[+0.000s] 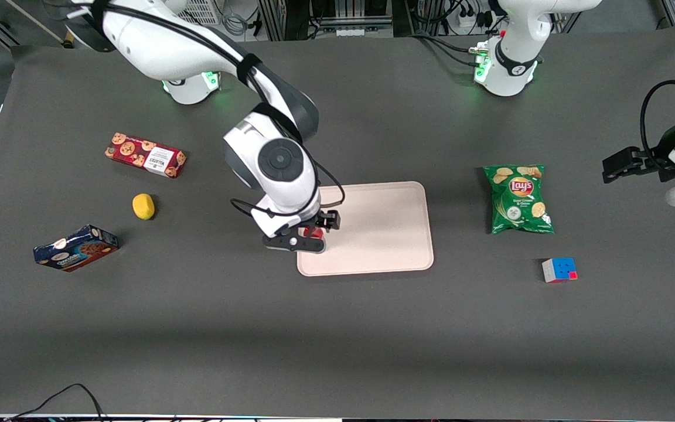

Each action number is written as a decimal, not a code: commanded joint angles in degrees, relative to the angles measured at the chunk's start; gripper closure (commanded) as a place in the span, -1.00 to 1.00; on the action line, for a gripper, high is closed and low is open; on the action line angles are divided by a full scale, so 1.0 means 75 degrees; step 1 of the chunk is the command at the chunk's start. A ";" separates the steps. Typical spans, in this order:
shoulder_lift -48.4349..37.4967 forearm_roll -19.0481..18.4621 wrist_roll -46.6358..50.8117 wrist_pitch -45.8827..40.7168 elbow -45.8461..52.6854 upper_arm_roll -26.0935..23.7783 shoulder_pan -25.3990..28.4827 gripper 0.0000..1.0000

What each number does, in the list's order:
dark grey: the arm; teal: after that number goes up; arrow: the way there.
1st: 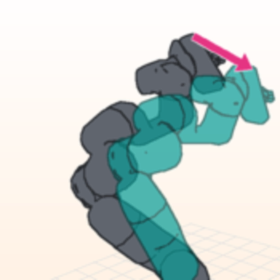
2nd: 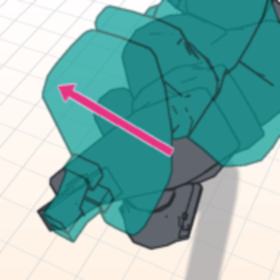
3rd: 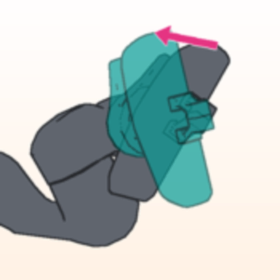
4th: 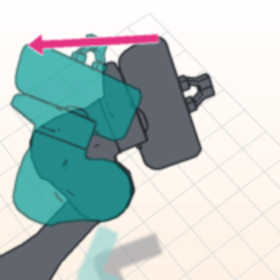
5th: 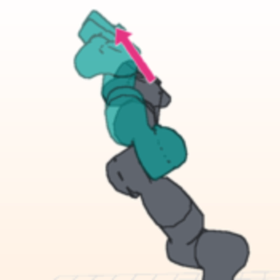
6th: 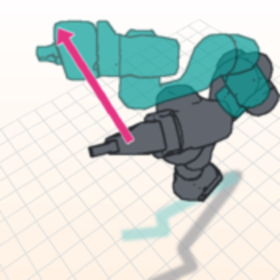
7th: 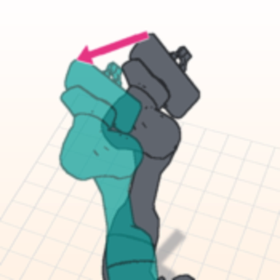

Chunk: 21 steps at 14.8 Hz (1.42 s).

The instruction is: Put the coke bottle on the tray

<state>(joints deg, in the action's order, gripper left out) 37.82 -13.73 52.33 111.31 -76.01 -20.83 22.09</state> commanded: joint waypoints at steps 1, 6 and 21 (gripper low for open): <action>-0.1150 -0.0103 -0.0657 -0.0495 -0.0166 -0.0047 -0.0634 -1.00; -0.2801 0.0761 -0.3118 -0.0603 -0.1007 -0.0106 -0.2251 -1.00; -0.6391 0.2019 -0.6930 -0.0907 -0.4572 0.2660 -0.2782 -1.00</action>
<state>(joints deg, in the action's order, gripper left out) -9.53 -0.10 2.06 104.83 -109.77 -1.14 1.17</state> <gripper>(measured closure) 0.000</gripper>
